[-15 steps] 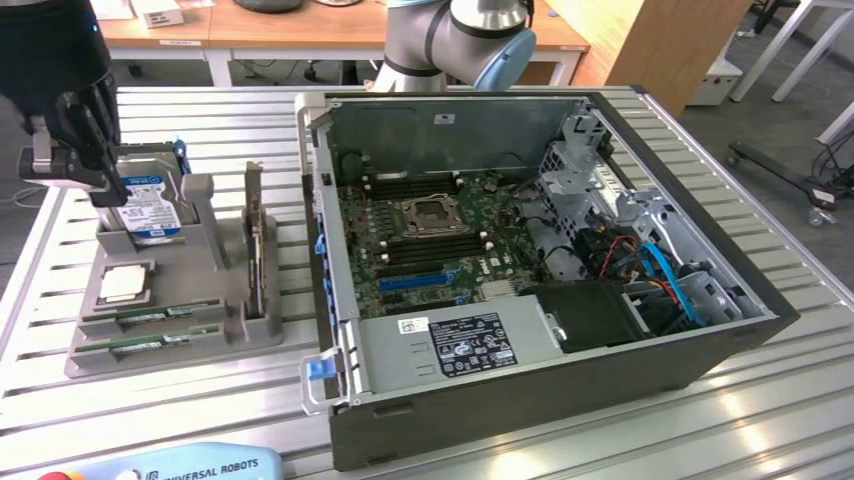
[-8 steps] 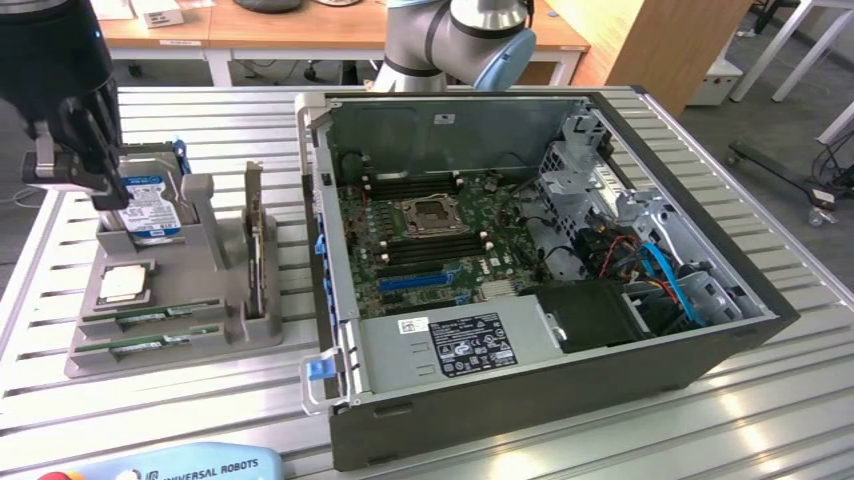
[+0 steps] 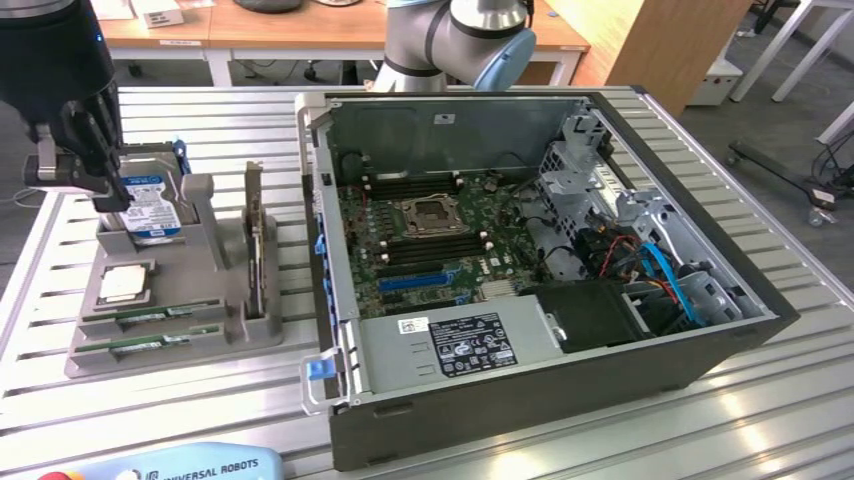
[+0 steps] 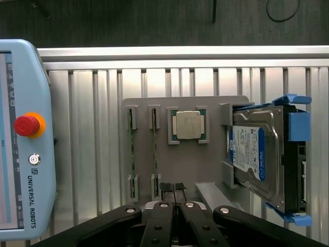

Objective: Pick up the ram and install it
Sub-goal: 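Pick up the ram and move it above insertion slot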

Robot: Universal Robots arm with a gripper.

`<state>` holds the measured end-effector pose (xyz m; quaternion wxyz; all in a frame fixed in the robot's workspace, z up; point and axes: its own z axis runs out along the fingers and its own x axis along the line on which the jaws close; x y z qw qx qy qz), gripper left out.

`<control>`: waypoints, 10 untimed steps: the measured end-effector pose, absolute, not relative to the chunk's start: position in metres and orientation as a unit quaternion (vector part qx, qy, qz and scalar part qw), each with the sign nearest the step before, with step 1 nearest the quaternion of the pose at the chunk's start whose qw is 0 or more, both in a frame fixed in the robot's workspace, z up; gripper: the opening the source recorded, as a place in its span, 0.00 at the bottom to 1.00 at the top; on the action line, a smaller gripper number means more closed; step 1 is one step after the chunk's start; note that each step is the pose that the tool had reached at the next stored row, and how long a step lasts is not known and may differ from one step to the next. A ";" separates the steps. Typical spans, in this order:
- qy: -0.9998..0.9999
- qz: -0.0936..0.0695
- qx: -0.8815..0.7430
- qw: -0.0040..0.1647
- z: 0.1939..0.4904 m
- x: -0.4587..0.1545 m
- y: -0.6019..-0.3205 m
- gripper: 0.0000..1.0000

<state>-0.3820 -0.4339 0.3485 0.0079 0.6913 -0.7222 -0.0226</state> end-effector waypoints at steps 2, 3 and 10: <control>-0.722 -0.023 0.691 0.008 0.349 -0.382 -0.434 0.10; -0.722 -0.023 0.691 0.008 0.349 -0.382 -0.434 0.10; -0.722 -0.023 0.691 0.008 0.349 -0.382 -0.434 0.24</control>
